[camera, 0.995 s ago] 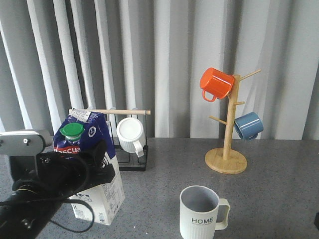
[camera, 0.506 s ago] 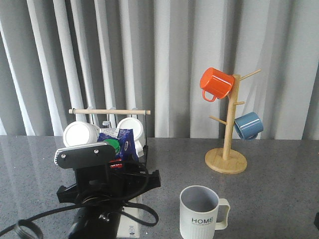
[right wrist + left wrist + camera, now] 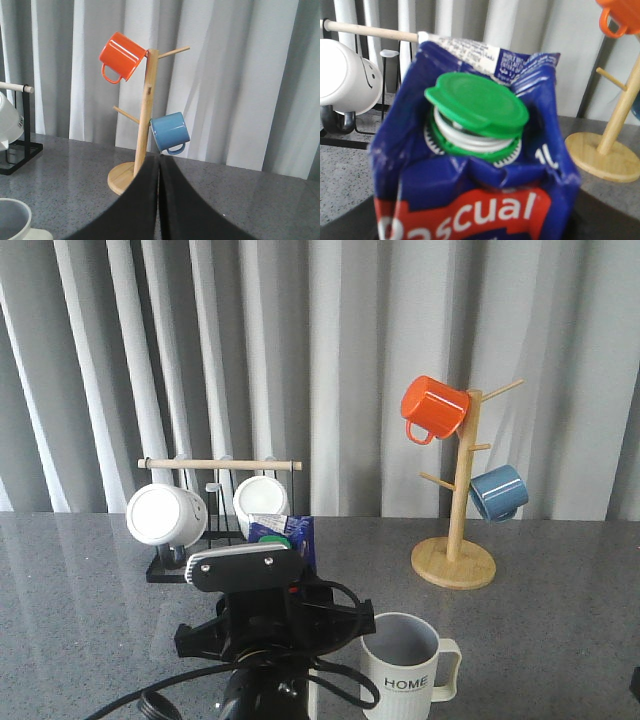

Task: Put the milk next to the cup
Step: 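Carry the milk carton with the left gripper toward the white mug, then lower the milk carton onto the table beside the white mug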

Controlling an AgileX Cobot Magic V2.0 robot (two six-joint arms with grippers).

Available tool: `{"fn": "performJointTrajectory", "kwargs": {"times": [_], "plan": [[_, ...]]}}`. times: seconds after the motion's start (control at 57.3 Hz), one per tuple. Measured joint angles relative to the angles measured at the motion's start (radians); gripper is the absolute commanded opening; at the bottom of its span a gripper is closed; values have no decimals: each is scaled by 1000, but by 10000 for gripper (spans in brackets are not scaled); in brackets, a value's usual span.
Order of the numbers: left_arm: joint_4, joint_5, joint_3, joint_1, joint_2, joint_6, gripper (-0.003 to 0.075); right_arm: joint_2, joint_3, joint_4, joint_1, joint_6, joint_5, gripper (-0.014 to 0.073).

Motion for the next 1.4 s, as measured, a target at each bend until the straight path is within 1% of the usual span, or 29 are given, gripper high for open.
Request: {"fn": "performJointTrajectory", "kwargs": {"times": [0.175,0.402,0.489,0.664,0.873,1.135,1.397], "plan": [[10,15,0,0,41,-8,175,0,0,0,0,0,0,-3],[34,21,-3,10,48,-129,175,0,0,0,0,0,0,-3],[35,18,-7,12,52,-155,175,0,0,0,0,0,0,-3],[52,-17,-8,16,85,-154,175,0,0,0,0,0,0,-3],[91,-18,-28,19,123,-151,175,0,0,0,0,0,0,-3],[105,-18,-31,19,129,-151,175,0,0,0,0,0,0,-3],[124,-18,-31,25,135,-178,175,0,0,0,0,0,1,-3]]}}
